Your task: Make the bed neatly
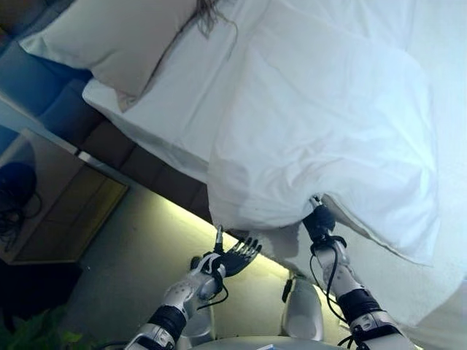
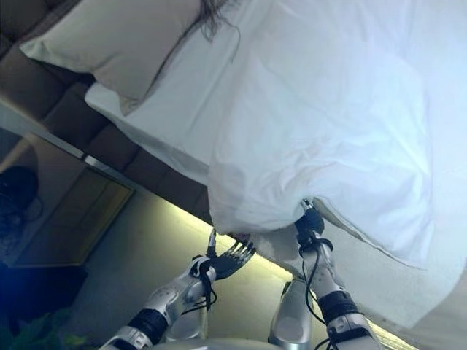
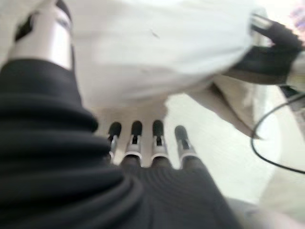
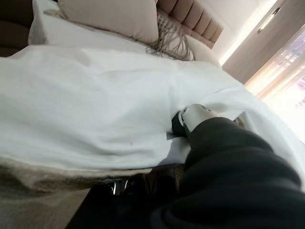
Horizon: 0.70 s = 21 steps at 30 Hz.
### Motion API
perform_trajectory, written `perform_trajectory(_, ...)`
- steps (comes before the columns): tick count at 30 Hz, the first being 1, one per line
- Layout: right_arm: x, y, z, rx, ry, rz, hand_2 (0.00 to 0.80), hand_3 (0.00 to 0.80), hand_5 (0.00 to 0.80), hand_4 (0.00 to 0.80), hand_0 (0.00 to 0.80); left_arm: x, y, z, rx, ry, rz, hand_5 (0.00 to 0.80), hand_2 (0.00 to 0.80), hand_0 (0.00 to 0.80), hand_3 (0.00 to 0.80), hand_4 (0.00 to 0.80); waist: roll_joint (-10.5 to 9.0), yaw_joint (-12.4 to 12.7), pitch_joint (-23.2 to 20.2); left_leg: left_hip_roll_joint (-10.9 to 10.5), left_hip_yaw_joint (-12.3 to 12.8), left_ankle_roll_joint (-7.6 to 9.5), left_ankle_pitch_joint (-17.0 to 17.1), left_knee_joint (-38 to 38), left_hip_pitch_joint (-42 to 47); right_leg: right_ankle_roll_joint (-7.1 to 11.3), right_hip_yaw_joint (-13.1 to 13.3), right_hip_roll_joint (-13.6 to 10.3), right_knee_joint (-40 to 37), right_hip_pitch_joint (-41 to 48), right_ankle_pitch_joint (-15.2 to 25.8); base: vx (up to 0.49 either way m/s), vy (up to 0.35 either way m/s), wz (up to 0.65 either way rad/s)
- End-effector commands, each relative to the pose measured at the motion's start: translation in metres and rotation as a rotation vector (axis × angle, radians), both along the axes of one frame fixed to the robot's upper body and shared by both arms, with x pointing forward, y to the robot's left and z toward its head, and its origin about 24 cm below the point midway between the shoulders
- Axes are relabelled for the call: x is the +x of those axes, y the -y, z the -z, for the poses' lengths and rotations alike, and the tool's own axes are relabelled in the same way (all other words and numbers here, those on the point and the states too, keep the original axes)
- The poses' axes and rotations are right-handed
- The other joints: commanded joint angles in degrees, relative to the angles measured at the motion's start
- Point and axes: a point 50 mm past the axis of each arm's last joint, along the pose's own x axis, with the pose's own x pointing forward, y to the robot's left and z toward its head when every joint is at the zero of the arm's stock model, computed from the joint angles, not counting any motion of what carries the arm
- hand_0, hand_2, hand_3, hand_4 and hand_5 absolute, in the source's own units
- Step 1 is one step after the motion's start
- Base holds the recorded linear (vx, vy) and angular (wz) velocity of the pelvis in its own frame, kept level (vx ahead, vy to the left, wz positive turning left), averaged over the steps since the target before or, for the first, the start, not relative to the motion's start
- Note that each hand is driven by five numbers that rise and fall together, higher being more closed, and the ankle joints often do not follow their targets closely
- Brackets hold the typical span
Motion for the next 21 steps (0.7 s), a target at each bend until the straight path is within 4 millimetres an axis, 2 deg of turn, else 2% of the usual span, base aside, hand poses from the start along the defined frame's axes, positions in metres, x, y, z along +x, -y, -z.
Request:
perform_trajectory(1, 0.025, -0.012, -0.052, 0.039, 0.228, -0.019, 0.800, 0.800, 0.800, 0.800, 0.800, 0.009, 0.007, -0.010, -0.042, 0.056, 0.024, 0.000, 0.000, 0.000, 0.000, 0.000, -1.19, 0.42, 0.07, 3.94, -1.54, -0.18, 3.88, -0.02, 0.22, 4.78, 3.46, -5.71, -4.66, 2.12, 8.23, 0.030, 0.002, -0.01)
perform_trajectory(5, 0.034, -0.014, -0.070, 0.021, 0.271, -0.035, 0.800, 0.800, 0.800, 0.800, 0.800, 0.020, 0.017, -0.018, -0.071, 0.112, 0.015, 0.000, 0.000, 0.000, 0.000, 0.000, -1.83, -0.11, 0.74, 4.16, -1.65, -0.49, 3.96, 1.90, -2.82, 4.78, 4.38, -5.70, -3.42, -0.28, 7.80, -0.018, 0.017, -0.03)
perform_trajectory(9, 0.047, -0.019, -0.096, 0.026, 0.354, -0.042, 0.800, 0.800, 0.800, 0.800, 0.800, 0.038, 0.036, -0.038, -0.124, 0.214, 0.023, 0.000, 0.000, 0.000, 0.000, 0.000, -2.78, -0.73, 2.73, 4.02, -1.66, -0.67, 4.75, 3.53, -7.32, 4.78, 4.98, -5.58, -2.20, -3.76, 7.98, -0.092, 0.006, -0.05)
perform_trajectory(12, 0.053, -0.023, -0.113, 0.038, 0.397, -0.038, 0.800, 0.800, 0.800, 0.800, 0.800, 0.043, 0.046, -0.049, -0.165, 0.276, 0.032, 0.000, 0.000, 0.000, 0.000, 0.000, -3.44, -0.78, 4.11, 4.06, -1.77, -1.08, 4.94, 5.09, -10.00, 4.78, 4.79, -5.27, -1.80, -5.15, 8.19, -0.083, -0.026, -0.03)
perform_trajectory(16, 0.055, -0.029, -0.123, 0.055, 0.424, -0.051, 0.800, 0.800, 0.800, 0.800, 0.800, 0.045, 0.055, -0.057, -0.163, 0.307, 0.046, 0.000, 0.000, 0.000, 0.000, 0.000, -4.28, -1.16, 4.44, 4.28, -1.46, -1.41, 5.09, 5.73, -11.04, 4.78, 4.85, -4.71, -1.92, -5.55, 8.39, -0.011, -0.004, -0.03)
perform_trajectory(21, 0.055, -0.034, -0.126, 0.054, 0.430, -0.075, 0.800, 0.800, 0.800, 0.800, 0.800, 0.052, 0.065, -0.068, -0.173, 0.335, 0.073, 0.000, 0.000, 0.000, 0.000, 0.000, -4.76, -1.94, 3.67, 4.65, -0.81, -1.54, 5.01, 6.16, -11.38, 4.78, 5.15, -4.60, -1.91, -5.59, 8.09, 0.040, 0.020, -0.05)
